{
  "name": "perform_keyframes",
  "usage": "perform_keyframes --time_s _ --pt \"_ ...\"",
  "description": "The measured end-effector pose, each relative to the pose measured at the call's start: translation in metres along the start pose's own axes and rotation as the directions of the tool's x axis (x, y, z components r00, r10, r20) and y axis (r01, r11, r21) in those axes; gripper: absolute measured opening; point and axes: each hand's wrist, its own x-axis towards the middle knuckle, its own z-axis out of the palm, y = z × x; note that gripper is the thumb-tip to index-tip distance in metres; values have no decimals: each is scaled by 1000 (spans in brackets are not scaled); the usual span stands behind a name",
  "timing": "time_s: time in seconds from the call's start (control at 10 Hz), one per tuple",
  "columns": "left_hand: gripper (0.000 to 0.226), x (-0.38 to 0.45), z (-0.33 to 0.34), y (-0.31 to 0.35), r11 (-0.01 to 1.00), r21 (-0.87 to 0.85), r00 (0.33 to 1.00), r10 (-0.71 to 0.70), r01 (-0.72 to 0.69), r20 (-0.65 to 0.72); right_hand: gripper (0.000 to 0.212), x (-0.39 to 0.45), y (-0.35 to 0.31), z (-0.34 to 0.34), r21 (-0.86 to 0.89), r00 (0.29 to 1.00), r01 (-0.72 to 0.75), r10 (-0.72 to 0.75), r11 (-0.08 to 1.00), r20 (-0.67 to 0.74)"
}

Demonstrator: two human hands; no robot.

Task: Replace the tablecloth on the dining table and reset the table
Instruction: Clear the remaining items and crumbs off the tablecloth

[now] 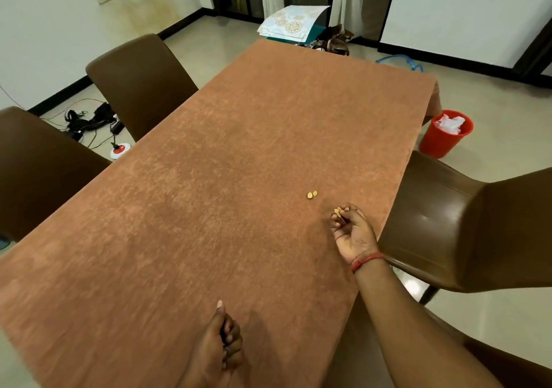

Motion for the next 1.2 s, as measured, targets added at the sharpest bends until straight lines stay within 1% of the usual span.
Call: perform_keyframes --time_s 0.1,0.2,0.3,0.4,0.5,0.6,0.7,0.8,0.9,1.1,1.2 --pt "48 7 -8 -8 999 -33 999 24 -26 -42 11 -7 8 -3 165 981 -124 96 978 168" --pt "47 18 -24 -17 999 -32 999 -19 18 -46 30 -6 16 0 88 967 -181 161 980 198" --pt "46 28 -34 -24 997 -41 998 -63 62 -12 52 0 13 7 -71 984 -181 180 981 -16" --pt "47 31 -35 -25 994 -87 998 -61 64 31 46 8 2 7 -658 970 68 -205 750 -133" --pt "45 29 -35 -26 993 -92 997 -74 75 19 25 15 -10 2 -986 898 157 -406 -62 169" --pt "46 24 -29 -23 986 -146 996 -83 84 13 18 14 -16 2 -866 918 128 -273 -483 288" --pt "52 14 -15 -14 969 -233 996 -84 86 17 22 6 -12 3 -727 919 149 -177 -670 352" --pt "53 10 -7 -8 954 -284 995 -93 97 28 23 2 -8 4 -680 919 144 -158 -719 362" --pt "53 9 -5 -5 959 -269 995 -94 95 18 25 0 -9 4 -653 923 149 -132 -743 361" --pt "53 7 -1 -5 958 -265 994 -102 106 30 26 -1 -13 -16 -620 889 190 -135 -761 438" --pt "53 9 -5 -7 957 -268 994 -108 111 27 29 2 -12 -16 -589 886 188 -122 -786 447"
